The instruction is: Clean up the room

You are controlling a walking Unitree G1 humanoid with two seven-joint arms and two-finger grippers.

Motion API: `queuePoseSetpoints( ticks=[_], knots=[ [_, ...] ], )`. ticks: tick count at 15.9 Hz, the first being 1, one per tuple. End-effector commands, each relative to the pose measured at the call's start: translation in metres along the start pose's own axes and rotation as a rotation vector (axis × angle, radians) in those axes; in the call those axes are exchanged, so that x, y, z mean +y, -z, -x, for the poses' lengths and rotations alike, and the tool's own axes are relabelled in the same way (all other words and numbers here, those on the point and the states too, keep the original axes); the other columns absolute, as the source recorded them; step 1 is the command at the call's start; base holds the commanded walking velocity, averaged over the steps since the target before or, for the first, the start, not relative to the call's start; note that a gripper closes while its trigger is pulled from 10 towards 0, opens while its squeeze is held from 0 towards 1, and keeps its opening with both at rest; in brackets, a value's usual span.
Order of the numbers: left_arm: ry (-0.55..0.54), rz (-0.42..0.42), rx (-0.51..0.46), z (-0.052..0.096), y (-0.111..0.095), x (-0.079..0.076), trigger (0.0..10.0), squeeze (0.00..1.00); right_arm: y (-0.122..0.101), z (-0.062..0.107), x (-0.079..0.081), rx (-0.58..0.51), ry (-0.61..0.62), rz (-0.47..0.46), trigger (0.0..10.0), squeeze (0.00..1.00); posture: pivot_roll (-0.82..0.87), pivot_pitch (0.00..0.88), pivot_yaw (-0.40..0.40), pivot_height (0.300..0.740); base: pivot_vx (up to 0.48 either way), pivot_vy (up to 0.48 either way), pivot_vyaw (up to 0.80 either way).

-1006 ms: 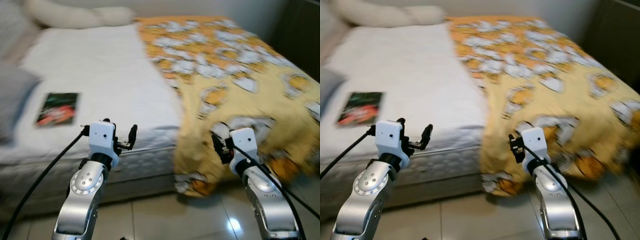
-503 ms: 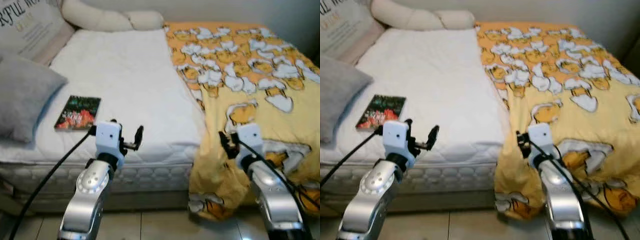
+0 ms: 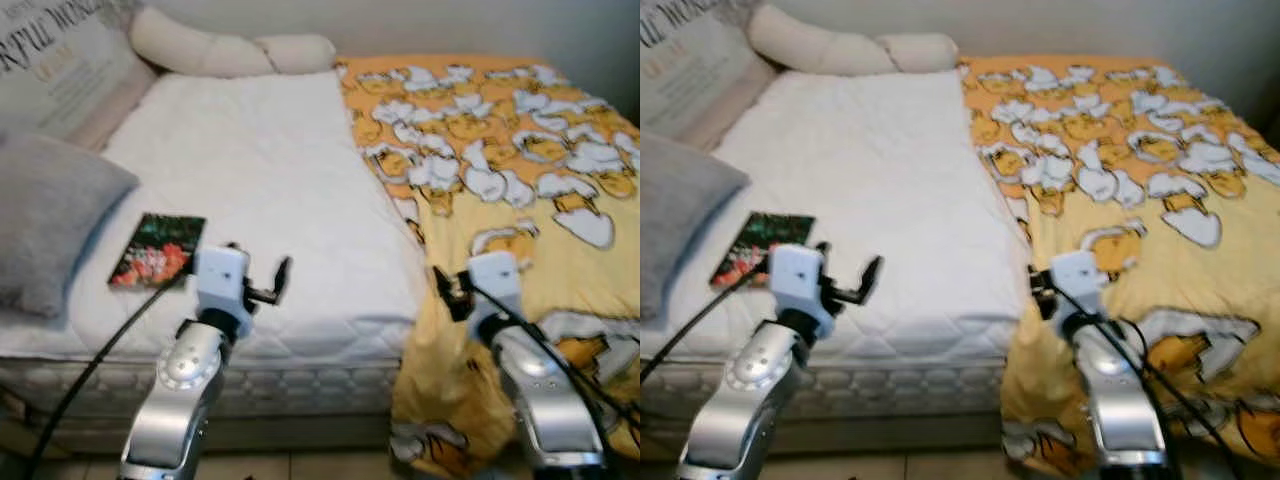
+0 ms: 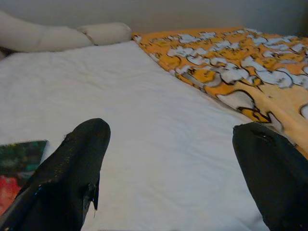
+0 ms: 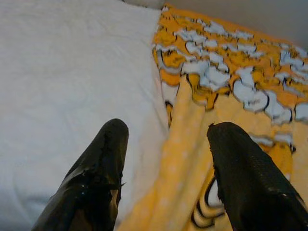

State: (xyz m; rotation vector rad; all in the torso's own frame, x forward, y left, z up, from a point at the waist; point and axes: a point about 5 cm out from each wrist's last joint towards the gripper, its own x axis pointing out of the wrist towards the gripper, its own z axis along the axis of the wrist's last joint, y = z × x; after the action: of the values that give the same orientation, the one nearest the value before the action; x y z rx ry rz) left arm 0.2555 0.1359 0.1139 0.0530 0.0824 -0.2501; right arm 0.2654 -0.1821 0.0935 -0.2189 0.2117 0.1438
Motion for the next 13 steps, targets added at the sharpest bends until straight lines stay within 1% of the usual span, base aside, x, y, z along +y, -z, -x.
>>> queuePoseSetpoints(
  ticks=[1, 5, 8, 9, 10, 12, 13],
  knots=[
    [-0.026, -0.025, -0.008, 0.003, -0.003, 0.009, 10.0, 0.0, -0.007, -0.004, 0.007, -0.028, -0.027, -0.007, 10.0, 0.0, -0.01, 0.0, -0.017, 0.74, 0.352, 0.0, 0.0],
    [-0.013, -0.027, 0.001, 0.005, -0.001, 0.008, 10.0, 0.0, -0.006, -0.005, 0.009, -0.026, -0.037, 0.002, 10.0, 0.0, -0.01, 0.0, -0.017, 0.74, 0.352, 0.0, 0.0],
    [0.0, -0.029, 0.003, 0.004, -0.001, 0.007, 10.0, 0.0, -0.004, -0.005, 0.009, -0.008, -0.032, -0.017, 10.0, 0.0, -0.01, 0.0, -0.014, 0.74, 0.347, 0.0, 0.0],
    [0.007, -0.029, 0.003, 0.004, 0.0, 0.006, 10.0, 0.0, -0.002, -0.004, 0.01, 0.006, -0.031, -0.028, 10.0, 0.0, -0.01, 0.0, -0.015, 0.74, 0.349, 0.0, -0.78],
    [0.019, -0.029, 0.004, 0.005, 0.0, 0.005, 10.0, 0.0, -0.001, -0.003, 0.009, 0.008, -0.029, -0.017, 10.0, 0.0, -0.01, 0.0, -0.016, 0.74, 0.337, 0.0, -0.78],
    [0.059, -0.028, 0.006, 0.006, 0.001, 0.003, 10.0, 0.0, 0.002, -0.003, 0.009, 0.022, -0.03, -0.012, 10.0, 0.0, -0.01, 0.0, -0.016, 0.74, 0.296, 0.0, 0.0],
    [0.122, -0.05, 0.019, 0.009, 0.003, 0.0, 10.0, 0.0, 0.004, -0.004, 0.012, 0.046, -0.044, 0.0, 10.0, 0.0, -0.01, 0.0, -0.017, 0.74, 0.0, 0.0, 0.0]
  ],
)
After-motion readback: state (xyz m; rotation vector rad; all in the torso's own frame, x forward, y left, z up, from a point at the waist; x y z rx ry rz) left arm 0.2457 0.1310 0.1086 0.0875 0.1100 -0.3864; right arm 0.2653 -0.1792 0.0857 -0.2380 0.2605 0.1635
